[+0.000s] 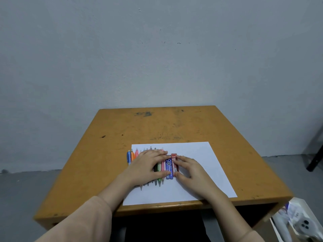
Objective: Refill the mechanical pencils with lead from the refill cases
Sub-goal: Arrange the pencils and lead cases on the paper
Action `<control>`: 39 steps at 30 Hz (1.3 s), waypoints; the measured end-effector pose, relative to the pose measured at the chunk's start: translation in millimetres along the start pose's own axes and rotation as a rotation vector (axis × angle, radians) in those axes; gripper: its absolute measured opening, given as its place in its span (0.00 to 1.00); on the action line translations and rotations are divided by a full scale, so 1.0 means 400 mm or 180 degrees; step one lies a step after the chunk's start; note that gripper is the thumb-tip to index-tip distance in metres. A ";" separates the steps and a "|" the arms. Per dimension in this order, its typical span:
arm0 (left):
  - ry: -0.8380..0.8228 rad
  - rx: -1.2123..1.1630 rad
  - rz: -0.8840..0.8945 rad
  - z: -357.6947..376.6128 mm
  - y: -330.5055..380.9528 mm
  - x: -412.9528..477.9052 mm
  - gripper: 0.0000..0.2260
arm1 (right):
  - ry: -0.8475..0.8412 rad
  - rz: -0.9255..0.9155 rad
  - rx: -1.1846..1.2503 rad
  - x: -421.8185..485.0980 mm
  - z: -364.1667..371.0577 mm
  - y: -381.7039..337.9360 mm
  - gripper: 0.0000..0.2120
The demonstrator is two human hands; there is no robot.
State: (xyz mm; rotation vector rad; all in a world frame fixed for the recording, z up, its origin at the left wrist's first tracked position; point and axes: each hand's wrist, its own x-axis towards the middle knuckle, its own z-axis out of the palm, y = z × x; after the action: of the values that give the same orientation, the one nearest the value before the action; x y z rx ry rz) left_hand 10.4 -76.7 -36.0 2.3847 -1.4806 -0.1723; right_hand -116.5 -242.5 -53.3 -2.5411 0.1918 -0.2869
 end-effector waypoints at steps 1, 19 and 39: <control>0.0017 0.0006 0.0001 -0.001 -0.006 -0.003 0.28 | -0.0010 0.0002 -0.0003 0.004 0.003 -0.005 0.23; 0.0205 0.0031 -0.0047 -0.006 -0.036 -0.020 0.27 | 0.0087 0.0026 0.0114 0.019 0.025 -0.033 0.22; 0.2253 -0.0260 -0.0647 -0.043 -0.053 -0.098 0.09 | -0.0013 -0.0090 0.0262 0.085 -0.041 -0.077 0.18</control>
State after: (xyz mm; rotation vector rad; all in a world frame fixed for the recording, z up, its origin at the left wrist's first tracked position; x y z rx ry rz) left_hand 15.4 -29.5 -29.5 2.1804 -0.8816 0.5052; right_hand -85.3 -232.4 -17.1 -2.4643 0.1398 -0.2944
